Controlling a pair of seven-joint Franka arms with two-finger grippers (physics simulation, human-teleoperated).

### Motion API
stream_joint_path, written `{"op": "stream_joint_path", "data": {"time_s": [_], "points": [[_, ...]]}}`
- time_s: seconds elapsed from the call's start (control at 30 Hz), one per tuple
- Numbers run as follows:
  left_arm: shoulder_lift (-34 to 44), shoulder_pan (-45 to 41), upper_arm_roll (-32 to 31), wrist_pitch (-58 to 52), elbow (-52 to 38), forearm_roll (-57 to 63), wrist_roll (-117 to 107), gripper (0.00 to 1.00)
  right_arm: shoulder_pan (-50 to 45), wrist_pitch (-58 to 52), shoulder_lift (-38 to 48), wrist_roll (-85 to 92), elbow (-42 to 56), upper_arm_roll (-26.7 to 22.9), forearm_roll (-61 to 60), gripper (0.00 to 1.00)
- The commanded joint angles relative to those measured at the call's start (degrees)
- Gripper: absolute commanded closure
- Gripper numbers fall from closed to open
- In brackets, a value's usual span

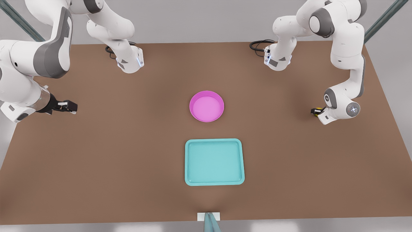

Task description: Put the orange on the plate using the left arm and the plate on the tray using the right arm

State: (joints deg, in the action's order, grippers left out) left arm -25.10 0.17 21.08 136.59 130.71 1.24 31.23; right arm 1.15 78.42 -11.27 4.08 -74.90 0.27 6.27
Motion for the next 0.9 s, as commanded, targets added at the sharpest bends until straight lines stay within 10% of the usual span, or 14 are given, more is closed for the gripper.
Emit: {"op": "stream_joint_path", "data": {"time_s": [0.0,0.13,0.37,0.57,0.87], "points": [[0.1,0.0,0.0,0.3,0.0,-0.2,2.0,0.3,0.0,0.0,0.1,0.0,0.0,0.0,0.0,0.0],[1.8,-0.2,-0.1,-1.5,-0.3,-0.2,0.5,0.33,0.1,0.0,0.1,0.1,0.1,0.0,0.0,0.0],[10.9,-24.4,-2.6,-25.1,-11.1,-0.3,-26.9,0.32,0.2,0.1,-0.1,0.3,0.1,0.0,0.0,0.0],[-7.0,-42.5,-13.7,-40.9,-43.6,-8.1,-61.6,0.31,0.3,0.1,-0.2,0.3,0.1,0.0,-0.1,0.0],[-9.6,-44.9,-24.2,-40.4,-43.6,-8.2,-76.6,0.31,0.3,0.1,-0.7,0.3,0.1,-0.1,-0.1,0.0]]}}
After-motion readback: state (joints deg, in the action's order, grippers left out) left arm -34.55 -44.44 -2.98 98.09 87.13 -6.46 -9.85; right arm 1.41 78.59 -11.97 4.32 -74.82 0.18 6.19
